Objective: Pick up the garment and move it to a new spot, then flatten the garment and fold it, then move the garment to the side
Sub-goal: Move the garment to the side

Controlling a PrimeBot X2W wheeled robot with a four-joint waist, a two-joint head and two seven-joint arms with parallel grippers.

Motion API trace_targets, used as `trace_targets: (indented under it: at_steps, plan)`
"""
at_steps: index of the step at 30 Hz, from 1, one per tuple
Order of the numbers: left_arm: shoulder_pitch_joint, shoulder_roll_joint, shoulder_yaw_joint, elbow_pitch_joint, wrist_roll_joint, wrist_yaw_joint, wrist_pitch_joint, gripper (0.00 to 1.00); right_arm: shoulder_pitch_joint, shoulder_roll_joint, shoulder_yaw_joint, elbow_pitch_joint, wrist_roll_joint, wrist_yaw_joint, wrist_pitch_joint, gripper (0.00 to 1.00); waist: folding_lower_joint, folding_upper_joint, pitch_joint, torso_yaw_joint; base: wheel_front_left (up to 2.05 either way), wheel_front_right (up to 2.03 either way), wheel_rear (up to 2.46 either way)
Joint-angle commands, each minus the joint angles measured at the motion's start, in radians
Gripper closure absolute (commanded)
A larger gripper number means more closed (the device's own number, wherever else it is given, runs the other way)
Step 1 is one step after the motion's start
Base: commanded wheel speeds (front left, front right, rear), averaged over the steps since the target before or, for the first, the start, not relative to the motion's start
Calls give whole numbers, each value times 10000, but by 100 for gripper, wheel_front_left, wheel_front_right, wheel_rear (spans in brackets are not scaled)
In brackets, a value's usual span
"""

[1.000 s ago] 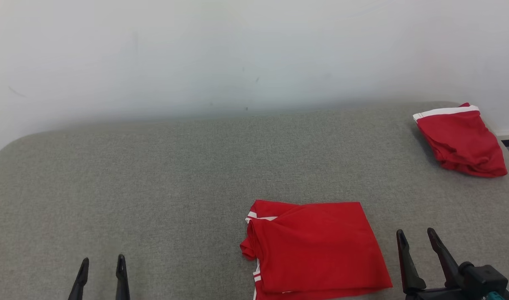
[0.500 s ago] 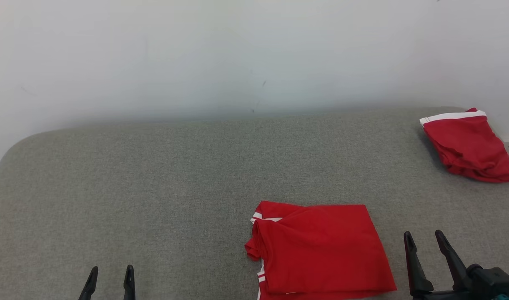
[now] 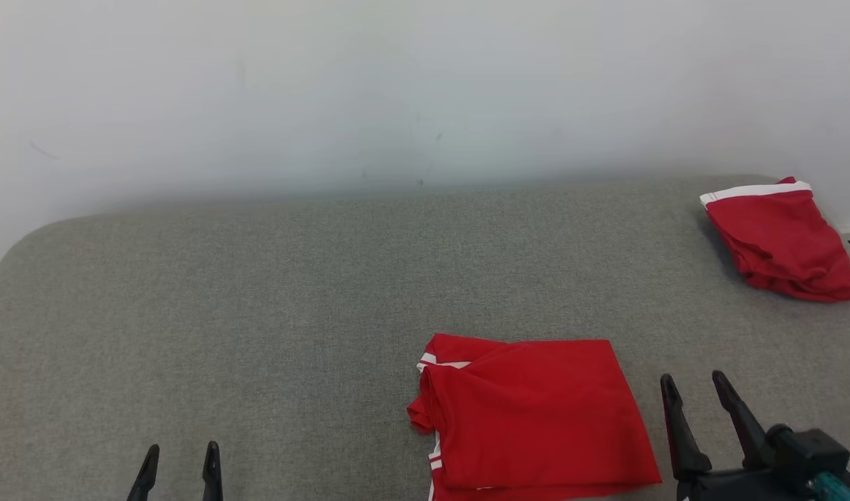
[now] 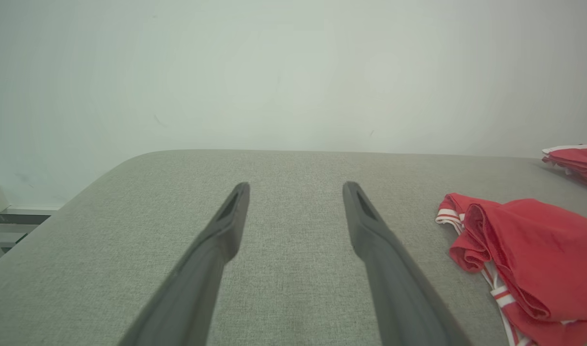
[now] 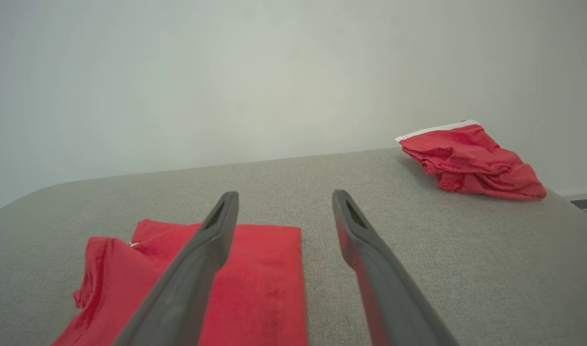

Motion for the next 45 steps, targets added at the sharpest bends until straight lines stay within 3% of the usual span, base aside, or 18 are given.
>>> trace_targets:
  at_steps: [1,7,15,28,29,30,31,38,45]
  plan:
    - [3,-3,13,-26,-17,14,-31,0,-266,-130,65,52,123,-20,48,0,1,0,40,-10,0,0,0]
    - [-333,-101,-153,63,141,129,-31,0,-1466,-464,441,1021,216,-21,477,0,1,0,268,132,0,0,0]
    - [-915,-242,-339,215,206,131,-31,0,-2745,-746,796,3824,401,-21,533,0,1,0,776,720,0,0,0]
    - [-1345,-263,-234,300,330,60,-31,0,-3853,-271,1582,7156,944,-21,618,0,1,0,1364,896,0,0,0]
    - [-1373,-274,-231,306,346,57,-31,0,-3892,-186,1659,7352,1015,-21,654,10,1,0,1383,893,0,0,0]
    - [-1395,-286,-221,307,355,59,-31,0,-3944,-95,1749,7461,1134,-21,620,81,1,0,1406,883,0,0,0]
    - [-1409,-295,-206,298,357,66,-31,0,-4008,-41,1837,7529,1231,-19,587,100,1,0,1425,865,0,0,0]
    - [-1563,-364,-168,230,397,72,-31,0,-5071,-219,2394,7374,1825,-19,136,100,1,0,1686,677,0,0,0]
    - [-1963,-416,-234,87,438,37,-31,0,-6655,-891,3106,7106,2083,-21,212,100,1,0,2378,564,0,0,0]
